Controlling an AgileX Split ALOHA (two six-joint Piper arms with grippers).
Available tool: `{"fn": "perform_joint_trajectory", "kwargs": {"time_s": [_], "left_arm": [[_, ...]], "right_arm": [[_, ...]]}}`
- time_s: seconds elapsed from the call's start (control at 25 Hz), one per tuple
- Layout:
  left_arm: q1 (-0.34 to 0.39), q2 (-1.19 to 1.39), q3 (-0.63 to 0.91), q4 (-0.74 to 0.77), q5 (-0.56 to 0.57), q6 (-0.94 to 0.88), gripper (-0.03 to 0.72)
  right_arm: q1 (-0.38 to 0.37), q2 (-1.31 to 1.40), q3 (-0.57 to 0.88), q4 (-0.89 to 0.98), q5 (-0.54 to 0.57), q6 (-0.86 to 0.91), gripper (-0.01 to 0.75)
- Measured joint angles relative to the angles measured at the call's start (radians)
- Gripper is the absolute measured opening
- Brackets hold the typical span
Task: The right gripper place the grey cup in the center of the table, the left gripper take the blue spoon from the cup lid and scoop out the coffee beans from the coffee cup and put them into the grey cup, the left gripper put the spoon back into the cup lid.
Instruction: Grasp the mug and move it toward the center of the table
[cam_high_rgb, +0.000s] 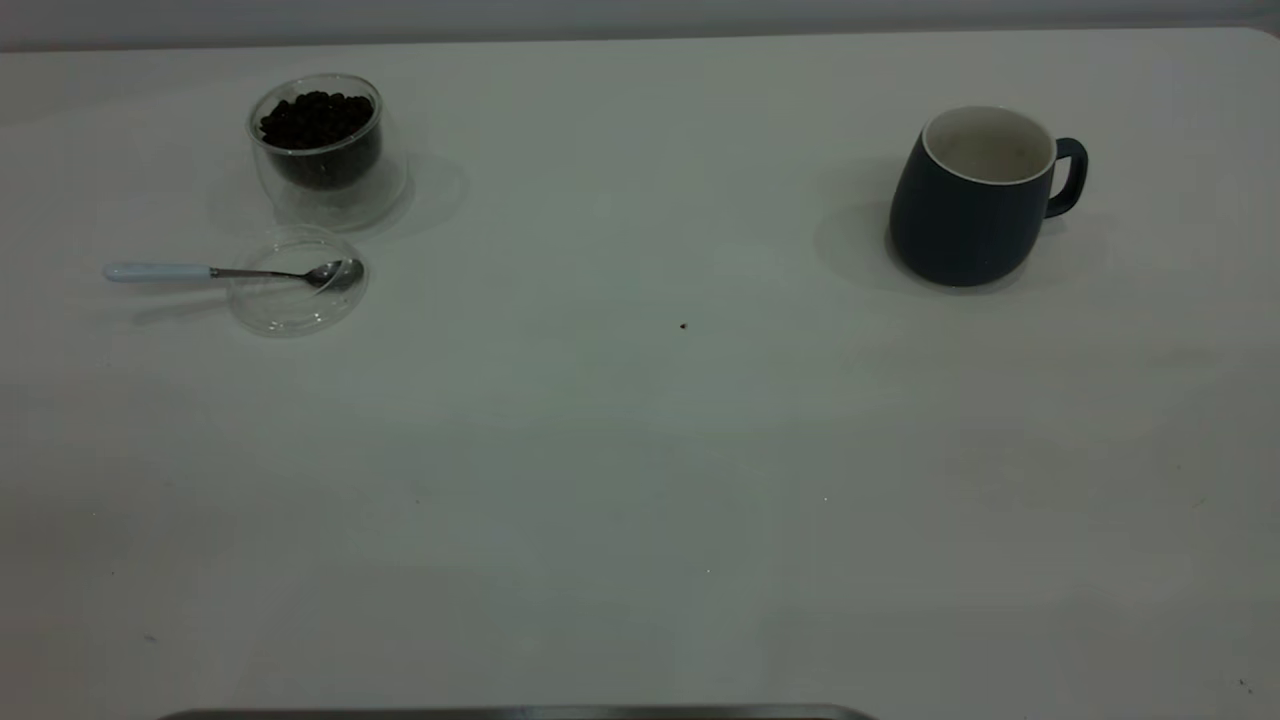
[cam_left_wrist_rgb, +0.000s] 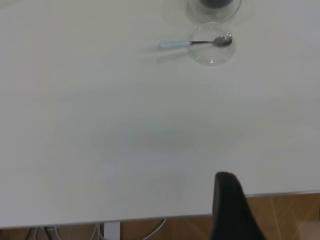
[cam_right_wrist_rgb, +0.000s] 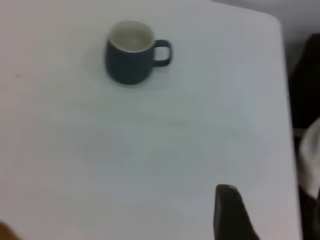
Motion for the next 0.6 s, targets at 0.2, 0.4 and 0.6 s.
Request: {"fn": "perform_joint_trajectory", "kwargs": {"time_s": [0.2, 0.4, 0.6], "left_arm": [[0.0, 0.0, 0.0, 0.0, 0.0, 0.0, 0.482], [0.0, 0.0, 0.0, 0.0, 0.0, 0.0, 0.482], [0.0, 0.0, 0.0, 0.0, 0.0, 0.0, 0.482]], "right_arm": [[0.0, 0.064, -0.008, -0.089, -0.125, 0.0, 0.363], [0.0, 0.327, -0.008, -0.136, -0.269, -0.002, 0.363], [0.0, 0.742, -0.071, -0.176, -0.393, -0.033, 0.363]]}}
